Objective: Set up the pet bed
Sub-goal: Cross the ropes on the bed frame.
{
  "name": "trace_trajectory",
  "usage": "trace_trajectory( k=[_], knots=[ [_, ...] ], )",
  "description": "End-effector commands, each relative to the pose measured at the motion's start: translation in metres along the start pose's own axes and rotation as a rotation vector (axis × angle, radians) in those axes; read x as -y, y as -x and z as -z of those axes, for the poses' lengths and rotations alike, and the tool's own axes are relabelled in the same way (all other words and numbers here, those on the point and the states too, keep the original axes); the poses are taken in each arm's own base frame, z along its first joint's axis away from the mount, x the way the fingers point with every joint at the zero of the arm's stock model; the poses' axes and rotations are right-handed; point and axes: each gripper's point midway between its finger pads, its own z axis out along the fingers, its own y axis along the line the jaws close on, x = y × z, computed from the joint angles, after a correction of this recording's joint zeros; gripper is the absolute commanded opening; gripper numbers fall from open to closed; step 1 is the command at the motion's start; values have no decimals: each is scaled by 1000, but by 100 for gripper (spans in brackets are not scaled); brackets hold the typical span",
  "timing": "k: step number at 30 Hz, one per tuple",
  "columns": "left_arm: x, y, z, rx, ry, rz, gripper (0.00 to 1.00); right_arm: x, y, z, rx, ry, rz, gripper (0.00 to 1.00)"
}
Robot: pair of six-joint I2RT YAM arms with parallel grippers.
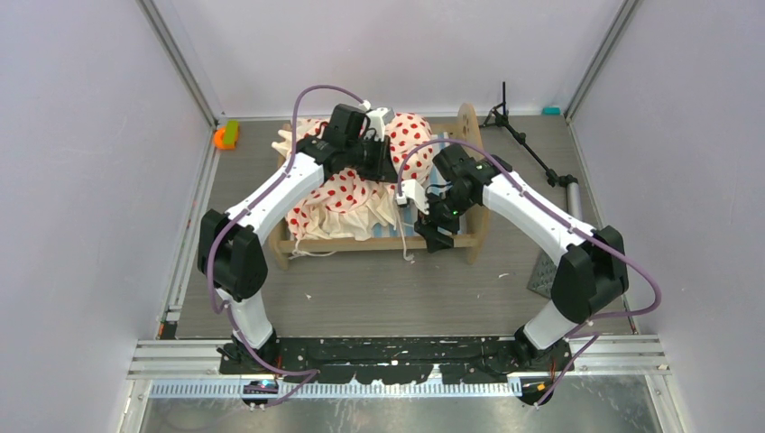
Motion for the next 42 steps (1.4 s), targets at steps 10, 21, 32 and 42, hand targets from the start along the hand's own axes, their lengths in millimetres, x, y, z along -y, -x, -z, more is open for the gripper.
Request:
trace_trajectory(
  k=[10,21,32,42],
  knots=[
    [5,14,5,43,-25,-25,0,0,-6,-16,-30,23,-9,69],
    [7,16,3,40,-37,-15,0,-31,-5,-23,-56,114,8,62],
    [8,4,-8,8,-46,-4,0,-47,-5,-35,-80,158,0,55],
    [9,-3,-13,-15,-33,-8,0,-44,-26,-52,-179,167,-20,54]
  ],
)
